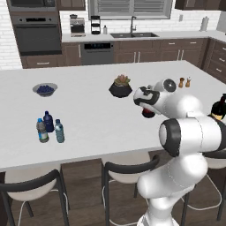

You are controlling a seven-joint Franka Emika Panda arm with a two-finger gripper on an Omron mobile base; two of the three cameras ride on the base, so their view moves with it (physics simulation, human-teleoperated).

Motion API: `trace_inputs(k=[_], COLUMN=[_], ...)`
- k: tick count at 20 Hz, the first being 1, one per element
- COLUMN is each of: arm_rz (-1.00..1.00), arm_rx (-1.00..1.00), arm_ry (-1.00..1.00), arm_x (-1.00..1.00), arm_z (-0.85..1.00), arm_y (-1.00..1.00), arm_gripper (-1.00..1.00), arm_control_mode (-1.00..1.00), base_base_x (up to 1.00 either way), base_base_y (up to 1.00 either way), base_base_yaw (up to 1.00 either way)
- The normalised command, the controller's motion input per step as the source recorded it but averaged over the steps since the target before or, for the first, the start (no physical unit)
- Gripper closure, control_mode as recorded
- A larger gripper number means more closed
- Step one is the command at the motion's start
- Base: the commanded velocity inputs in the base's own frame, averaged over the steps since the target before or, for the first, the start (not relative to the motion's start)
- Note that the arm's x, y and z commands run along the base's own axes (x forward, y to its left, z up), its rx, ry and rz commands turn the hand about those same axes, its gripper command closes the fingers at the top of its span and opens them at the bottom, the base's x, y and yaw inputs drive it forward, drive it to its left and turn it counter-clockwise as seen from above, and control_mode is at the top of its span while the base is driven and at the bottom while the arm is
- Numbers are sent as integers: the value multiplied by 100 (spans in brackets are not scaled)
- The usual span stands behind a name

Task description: Move the plastic bottles in the middle to the plastics group, and the glass bottles in the middle to the glass group.

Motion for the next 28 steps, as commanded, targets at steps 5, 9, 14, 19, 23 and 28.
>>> trace_inputs(k=[5,9,14,19,23,28], arm_rz=[-21,-24,-23,-18,-11,-8], arm_rx=[0,0,0,0,11,14], arm_ry=[0,0,0,0,0,0], arm_x=[-28,-22,-26,-9,6,17], arm_z=[27,29,16,-2,-6,-11], arm_y=[-95,-95,-93,-68,-35,-25], arm_gripper=[100,100,100,100,100,100], arm_control_mode=[-100,-100,-100,-100,-100,-100], base_base_x=[0,0,0,0,0,0], base_base_y=[0,0,0,0,0,0], base_base_yaw=[0,0,0,0,0,0])
